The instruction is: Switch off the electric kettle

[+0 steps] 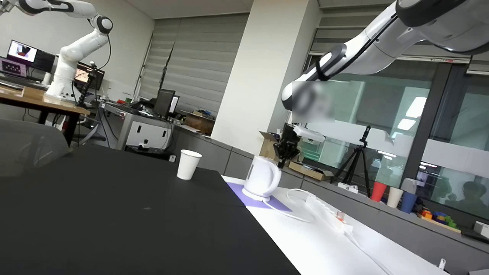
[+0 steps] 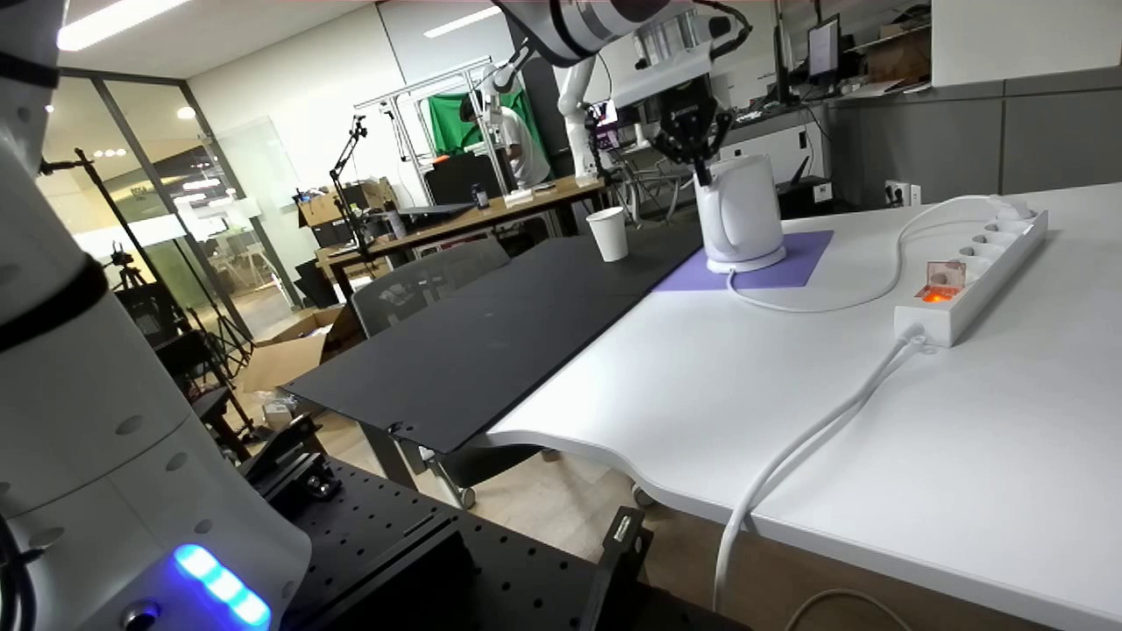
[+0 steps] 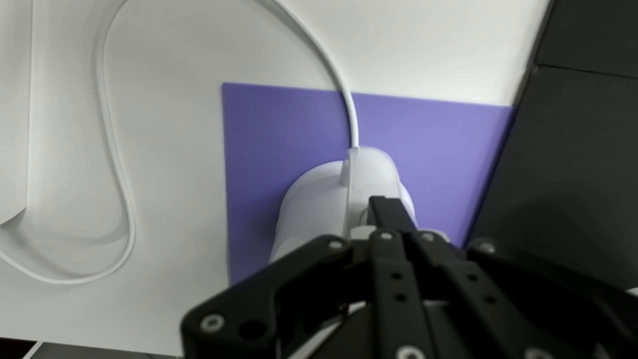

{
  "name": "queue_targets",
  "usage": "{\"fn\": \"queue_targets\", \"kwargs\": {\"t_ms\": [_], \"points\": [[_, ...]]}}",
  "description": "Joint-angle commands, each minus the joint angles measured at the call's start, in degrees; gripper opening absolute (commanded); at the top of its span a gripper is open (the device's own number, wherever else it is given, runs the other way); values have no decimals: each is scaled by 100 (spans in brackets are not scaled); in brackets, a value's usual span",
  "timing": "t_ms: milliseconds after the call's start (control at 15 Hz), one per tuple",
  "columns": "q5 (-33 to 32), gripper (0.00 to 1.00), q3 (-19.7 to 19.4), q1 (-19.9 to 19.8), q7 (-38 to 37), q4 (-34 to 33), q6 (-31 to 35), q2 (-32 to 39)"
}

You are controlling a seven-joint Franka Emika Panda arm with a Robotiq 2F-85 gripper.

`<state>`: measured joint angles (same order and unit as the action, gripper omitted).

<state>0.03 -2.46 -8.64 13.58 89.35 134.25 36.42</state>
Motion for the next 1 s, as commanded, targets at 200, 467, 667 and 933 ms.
{"fn": "queue_targets", "kwargs": {"t_ms": [200, 467, 667, 933], "points": [[-3, 0, 36, -33, -55, -202, -31, 153], [27, 0, 48, -66, -31, -215, -11, 182], [101, 0, 106, -135, 82, -245, -35, 213], [373, 0, 274, -370, 431, -362, -128, 314]]}}
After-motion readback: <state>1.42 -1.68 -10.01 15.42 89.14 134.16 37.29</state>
